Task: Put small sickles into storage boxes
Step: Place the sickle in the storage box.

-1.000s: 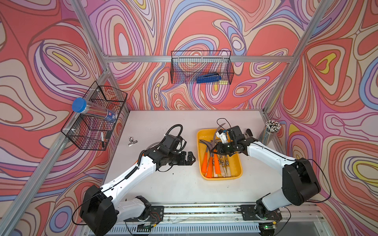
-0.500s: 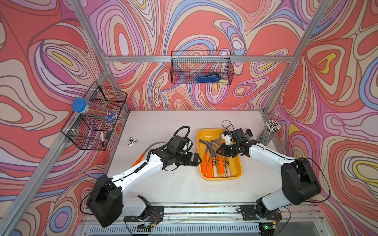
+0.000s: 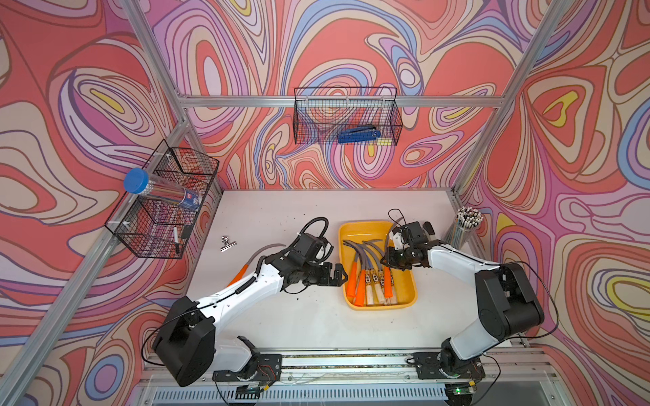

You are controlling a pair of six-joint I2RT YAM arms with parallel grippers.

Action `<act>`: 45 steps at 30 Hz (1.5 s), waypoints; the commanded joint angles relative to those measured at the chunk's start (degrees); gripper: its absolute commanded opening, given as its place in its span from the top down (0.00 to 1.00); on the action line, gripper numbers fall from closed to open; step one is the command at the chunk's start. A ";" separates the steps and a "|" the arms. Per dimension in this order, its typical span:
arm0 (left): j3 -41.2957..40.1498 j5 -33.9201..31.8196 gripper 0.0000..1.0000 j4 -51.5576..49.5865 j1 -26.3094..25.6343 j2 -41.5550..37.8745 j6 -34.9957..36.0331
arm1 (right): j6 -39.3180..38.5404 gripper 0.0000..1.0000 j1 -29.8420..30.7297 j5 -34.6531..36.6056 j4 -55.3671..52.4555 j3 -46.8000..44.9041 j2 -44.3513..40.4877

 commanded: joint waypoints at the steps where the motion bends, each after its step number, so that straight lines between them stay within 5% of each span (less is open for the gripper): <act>1: -0.31 -0.30 0.00 -0.26 -0.26 0.05 1.36 | -1.04 1.00 -0.33 2.52 -0.14 1.02 1.13; 3: -0.17 -0.40 0.00 -0.70 -0.26 0.05 1.56 | -1.26 0.96 -0.33 2.05 -0.77 1.56 1.34; 16: 5.24 -9.13 0.00 -11.60 -0.17 -3.98 5.42 | -0.49 0.02 -0.33 3.06 -8.88 5.90 -6.44; 26: 6.96 -14.16 0.00 -16.75 2.30 -4.43 6.22 | 0.16 0.01 -0.24 -0.04 -9.84 5.05 -10.32; 45: 10.14 -21.96 0.00 -27.13 18.44 -4.26 7.38 | 5.30 0.02 6.39 -4.30 0.58 -1.82 -16.41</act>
